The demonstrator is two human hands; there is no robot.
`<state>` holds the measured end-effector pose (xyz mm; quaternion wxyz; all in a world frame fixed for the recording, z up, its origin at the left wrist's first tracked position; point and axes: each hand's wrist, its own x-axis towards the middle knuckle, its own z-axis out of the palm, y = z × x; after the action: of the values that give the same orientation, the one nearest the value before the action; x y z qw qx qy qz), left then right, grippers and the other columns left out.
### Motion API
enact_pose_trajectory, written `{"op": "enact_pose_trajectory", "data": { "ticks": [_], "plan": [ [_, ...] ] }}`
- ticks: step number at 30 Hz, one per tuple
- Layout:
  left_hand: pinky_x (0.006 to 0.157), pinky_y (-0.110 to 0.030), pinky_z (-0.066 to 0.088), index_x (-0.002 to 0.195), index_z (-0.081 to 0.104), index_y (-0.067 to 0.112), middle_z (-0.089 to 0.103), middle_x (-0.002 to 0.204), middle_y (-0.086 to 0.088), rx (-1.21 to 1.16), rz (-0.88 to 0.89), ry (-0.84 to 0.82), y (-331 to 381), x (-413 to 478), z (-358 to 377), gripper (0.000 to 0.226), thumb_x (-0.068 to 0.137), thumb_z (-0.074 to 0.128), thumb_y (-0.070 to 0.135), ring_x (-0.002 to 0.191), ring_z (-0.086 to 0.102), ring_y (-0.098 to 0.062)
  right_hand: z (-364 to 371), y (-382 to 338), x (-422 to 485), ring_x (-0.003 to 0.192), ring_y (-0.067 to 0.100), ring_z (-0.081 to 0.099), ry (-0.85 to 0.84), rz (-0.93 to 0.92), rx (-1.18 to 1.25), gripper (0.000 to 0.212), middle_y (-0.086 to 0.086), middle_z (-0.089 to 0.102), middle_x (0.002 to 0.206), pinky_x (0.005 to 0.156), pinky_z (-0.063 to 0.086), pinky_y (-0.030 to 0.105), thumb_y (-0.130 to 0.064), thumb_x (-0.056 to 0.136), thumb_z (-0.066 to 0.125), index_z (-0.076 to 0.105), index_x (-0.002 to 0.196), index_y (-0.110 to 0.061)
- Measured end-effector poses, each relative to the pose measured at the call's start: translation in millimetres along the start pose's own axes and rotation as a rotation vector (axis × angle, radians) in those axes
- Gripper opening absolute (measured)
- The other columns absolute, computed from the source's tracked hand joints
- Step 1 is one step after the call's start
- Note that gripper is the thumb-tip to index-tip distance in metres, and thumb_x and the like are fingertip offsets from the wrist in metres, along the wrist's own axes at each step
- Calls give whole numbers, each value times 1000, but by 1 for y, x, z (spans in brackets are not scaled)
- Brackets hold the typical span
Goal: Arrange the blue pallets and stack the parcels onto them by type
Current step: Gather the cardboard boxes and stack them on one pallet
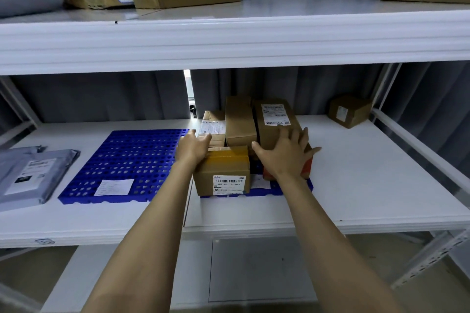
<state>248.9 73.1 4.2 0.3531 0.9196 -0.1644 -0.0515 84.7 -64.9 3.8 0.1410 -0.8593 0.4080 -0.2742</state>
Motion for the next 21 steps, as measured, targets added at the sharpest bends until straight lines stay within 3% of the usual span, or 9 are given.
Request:
{"op": "enact_pose_trajectory", "data": {
  "ticks": [3,8,16,21],
  "plan": [
    [101,-42,41,147,33,7,45,144,-17,-66,-36,-104,-3,6,2,67,93,58,38,129,44,-33,0,-5,0,148,33,7,11,-18,11,79,6,22,158,109,-3,69,-70,79,53,40,142,-23],
    [85,-34,47,133,49,7,58,127,-14,-115,-61,-152,-5,14,3,52,90,60,35,112,56,-28,-3,-9,0,147,32,10,2,-40,15,76,5,27,157,109,-5,69,-66,81,54,41,141,-22],
    [80,-31,44,133,49,4,57,126,-15,-122,-63,-166,-2,13,5,47,94,58,29,111,56,-28,-8,-20,-8,141,27,30,-55,-131,109,65,2,47,144,113,-3,67,-55,86,58,41,141,-24],
    [90,-34,45,138,44,3,54,132,-17,-117,-61,-176,-4,6,2,49,96,53,27,116,54,-30,-2,-25,-10,137,25,39,-128,-154,114,64,1,52,140,113,-4,67,-58,86,56,41,141,-28]
  ]
}}
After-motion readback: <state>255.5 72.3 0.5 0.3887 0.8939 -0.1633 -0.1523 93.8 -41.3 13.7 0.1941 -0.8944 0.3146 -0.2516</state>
